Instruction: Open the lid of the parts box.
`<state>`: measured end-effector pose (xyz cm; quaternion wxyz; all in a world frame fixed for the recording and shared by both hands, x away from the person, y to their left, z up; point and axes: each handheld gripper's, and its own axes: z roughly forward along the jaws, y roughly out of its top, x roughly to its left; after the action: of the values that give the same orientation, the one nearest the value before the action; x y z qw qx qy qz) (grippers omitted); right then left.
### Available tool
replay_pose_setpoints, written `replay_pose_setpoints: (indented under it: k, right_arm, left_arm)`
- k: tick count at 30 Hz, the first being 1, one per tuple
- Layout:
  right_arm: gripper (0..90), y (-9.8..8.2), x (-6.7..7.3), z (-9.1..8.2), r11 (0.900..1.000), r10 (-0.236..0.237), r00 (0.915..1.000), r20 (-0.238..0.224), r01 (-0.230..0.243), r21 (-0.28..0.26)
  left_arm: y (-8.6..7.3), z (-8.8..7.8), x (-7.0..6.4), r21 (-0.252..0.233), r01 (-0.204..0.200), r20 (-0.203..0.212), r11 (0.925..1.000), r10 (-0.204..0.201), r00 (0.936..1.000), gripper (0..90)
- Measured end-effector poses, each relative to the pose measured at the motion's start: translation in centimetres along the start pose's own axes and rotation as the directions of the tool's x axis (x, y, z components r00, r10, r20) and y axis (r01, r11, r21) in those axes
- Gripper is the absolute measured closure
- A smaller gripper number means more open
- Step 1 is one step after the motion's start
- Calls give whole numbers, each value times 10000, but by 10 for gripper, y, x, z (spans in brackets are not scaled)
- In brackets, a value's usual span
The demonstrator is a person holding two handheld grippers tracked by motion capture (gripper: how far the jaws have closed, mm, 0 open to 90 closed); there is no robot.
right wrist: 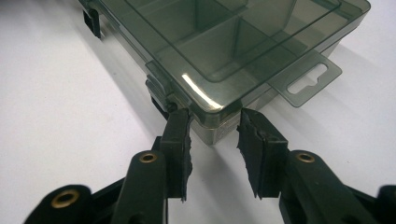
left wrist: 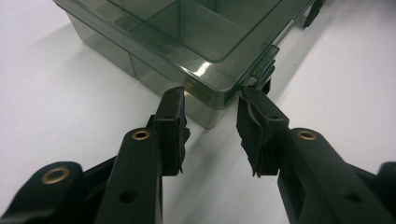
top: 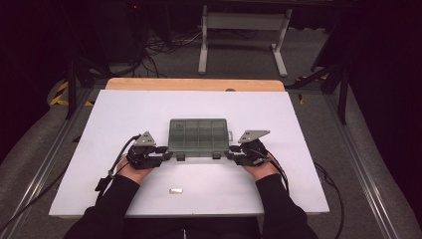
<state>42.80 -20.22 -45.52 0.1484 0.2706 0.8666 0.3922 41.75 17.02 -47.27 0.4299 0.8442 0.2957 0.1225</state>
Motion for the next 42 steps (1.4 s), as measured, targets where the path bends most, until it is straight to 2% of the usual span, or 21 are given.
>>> replay_pose_setpoints:
  k: [7,27,33,38,42]
  right_arm:
    - [686,1,1,-2,9999,-53,10000,28,53,-156]
    - [689,2,1,-4,9996,-138,9999,19,139,-244]
    - [702,3,1,-7,9983,-63,10000,-37,61,-578]
    - [730,5,1,-11,9964,-84,9999,131,95,-845]
    - [745,5,1,-13,9952,-128,9996,232,150,-962]
  left_arm:
    - [0,0,-1,-7,54,-19,10000,-54,10000,627]
    - [0,0,0,-57,-41,-75,10000,40,10000,601]
    - [1,-2,0,-142,-27,7,9999,27,10000,604]
    - [1,-6,1,-258,93,60,9996,-91,9999,646]
    - [2,-11,0,-441,67,103,9990,-62,9999,728]
